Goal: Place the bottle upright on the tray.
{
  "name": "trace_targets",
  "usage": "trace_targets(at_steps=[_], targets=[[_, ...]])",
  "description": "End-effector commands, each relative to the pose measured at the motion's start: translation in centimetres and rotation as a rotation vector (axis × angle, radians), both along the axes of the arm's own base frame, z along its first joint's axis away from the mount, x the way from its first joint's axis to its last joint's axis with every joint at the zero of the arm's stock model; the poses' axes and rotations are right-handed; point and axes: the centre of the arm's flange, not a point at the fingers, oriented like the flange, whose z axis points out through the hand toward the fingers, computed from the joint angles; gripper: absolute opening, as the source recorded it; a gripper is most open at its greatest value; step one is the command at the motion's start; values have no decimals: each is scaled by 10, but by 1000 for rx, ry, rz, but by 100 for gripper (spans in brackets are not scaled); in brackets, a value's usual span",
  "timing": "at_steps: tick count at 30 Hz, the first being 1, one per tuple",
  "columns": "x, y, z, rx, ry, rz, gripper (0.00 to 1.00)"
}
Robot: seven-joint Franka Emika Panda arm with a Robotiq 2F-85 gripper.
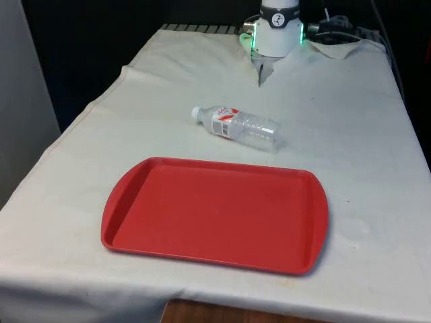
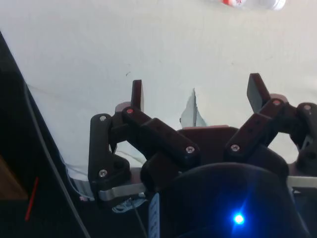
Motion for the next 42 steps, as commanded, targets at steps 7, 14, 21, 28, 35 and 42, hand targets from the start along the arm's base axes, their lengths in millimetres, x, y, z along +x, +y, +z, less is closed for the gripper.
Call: trace_targets(at_steps=[7,14,21,28,35,42], targets=[[-16,0,2,-10,-4,1,100],[-26,0,2,-13,-3,1,100],[-38,-1,3,-18,0,3,100],[-50,-1,4,-20,1,5,100],[-53,0,4,-18,5,6,100],[-54,-1,4,-16,9,6,100]])
